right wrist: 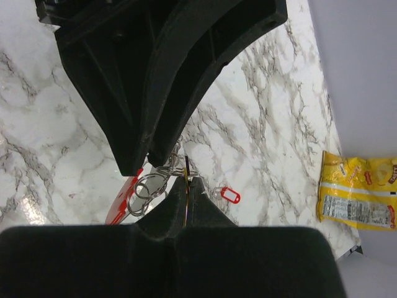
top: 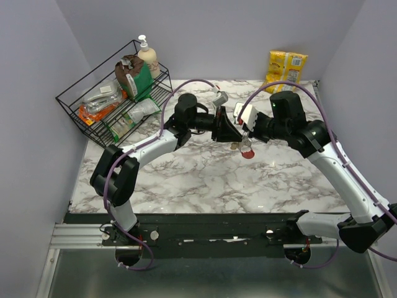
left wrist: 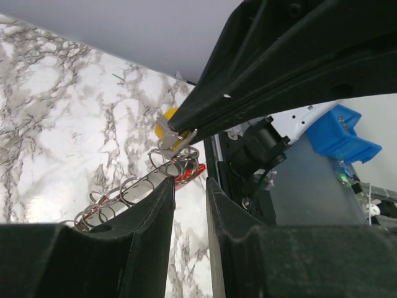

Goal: Remove the keys from the keyring
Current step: Remove the key from the keyring.

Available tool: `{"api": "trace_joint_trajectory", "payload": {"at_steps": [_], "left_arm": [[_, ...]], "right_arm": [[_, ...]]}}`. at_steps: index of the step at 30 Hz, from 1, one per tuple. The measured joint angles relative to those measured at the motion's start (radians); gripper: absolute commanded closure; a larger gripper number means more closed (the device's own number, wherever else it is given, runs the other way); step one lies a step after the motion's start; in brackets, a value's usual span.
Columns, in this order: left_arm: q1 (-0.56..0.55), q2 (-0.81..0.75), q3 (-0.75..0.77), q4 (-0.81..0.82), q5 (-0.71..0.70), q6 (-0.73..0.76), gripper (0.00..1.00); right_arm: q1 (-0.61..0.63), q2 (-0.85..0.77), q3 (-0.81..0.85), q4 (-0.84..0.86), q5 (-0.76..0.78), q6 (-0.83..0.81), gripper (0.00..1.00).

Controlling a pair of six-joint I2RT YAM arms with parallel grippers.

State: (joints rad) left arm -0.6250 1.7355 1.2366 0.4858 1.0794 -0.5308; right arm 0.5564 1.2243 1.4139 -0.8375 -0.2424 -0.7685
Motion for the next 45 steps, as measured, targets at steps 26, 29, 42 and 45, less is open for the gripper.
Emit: {"api": "trace_joint_trajectory", "payload": {"at_steps": [26, 29, 42, 45], "left_arm": [[0.049, -0.148, 0.066, -0.451, -0.220, 0.394, 0.01], [0.054, -0.197, 0.075, -0.515, -0.290, 0.466, 0.01], [0.101, -0.366, 0.044, -0.653, -0.509, 0.660, 0.01], [0.109, -0.390, 0.032, -0.653, -0.517, 0.670, 0.01]], "right_arm": [[0.000, -0.122, -0.092, 0.000, 0.045, -0.062, 0.99], [0.000, -0.157, -0.101, 0.000, 0.040, -0.069, 0.99], [0.000, -0.214, -0.167, 0.006, -0.029, -0.078, 0.99], [0.000, -0.233, -0.182, 0.006, -0.034, -0.079, 0.99]]}}
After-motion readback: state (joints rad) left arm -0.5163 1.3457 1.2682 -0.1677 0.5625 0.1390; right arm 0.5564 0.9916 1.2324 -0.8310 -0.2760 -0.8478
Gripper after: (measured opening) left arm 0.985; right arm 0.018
